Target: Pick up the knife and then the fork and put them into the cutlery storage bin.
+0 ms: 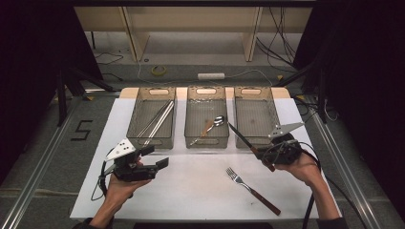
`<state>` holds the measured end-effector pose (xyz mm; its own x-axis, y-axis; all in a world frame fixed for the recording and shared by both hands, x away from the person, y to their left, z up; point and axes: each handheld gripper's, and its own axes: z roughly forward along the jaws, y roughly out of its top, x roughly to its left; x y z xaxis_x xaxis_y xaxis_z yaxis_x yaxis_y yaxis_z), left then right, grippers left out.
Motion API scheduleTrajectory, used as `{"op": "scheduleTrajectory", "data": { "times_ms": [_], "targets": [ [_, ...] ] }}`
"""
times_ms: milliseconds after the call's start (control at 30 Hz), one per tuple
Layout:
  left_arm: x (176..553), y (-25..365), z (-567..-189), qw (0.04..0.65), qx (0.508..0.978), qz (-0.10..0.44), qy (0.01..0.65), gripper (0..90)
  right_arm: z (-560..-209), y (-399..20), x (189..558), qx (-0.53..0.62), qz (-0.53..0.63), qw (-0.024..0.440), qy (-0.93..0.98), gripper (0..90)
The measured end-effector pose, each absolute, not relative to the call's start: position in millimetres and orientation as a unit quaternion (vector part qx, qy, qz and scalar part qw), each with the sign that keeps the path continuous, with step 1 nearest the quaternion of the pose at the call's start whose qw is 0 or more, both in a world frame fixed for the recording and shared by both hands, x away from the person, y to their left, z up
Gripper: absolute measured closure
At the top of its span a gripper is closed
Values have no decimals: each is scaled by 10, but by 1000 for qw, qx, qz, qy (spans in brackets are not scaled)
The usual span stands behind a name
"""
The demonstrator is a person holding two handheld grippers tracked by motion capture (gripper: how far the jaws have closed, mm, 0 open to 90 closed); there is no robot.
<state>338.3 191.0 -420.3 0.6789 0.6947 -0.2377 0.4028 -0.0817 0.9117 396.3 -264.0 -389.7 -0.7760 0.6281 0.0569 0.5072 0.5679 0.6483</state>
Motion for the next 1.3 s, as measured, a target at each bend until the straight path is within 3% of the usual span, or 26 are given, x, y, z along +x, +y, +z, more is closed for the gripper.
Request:
{"op": "scheduleTrajectory", "data": {
  "times_ms": [767,1300],
  "targets": [
    [3390,1928,-4205,561,725,143,373,193,-3628,-2524,4597,378,336,115,855,772],
    [3390,1925,-4206,562,725,142,372,193,-3708,-2513,4918,428,320,143,833,772]
  ]
}}
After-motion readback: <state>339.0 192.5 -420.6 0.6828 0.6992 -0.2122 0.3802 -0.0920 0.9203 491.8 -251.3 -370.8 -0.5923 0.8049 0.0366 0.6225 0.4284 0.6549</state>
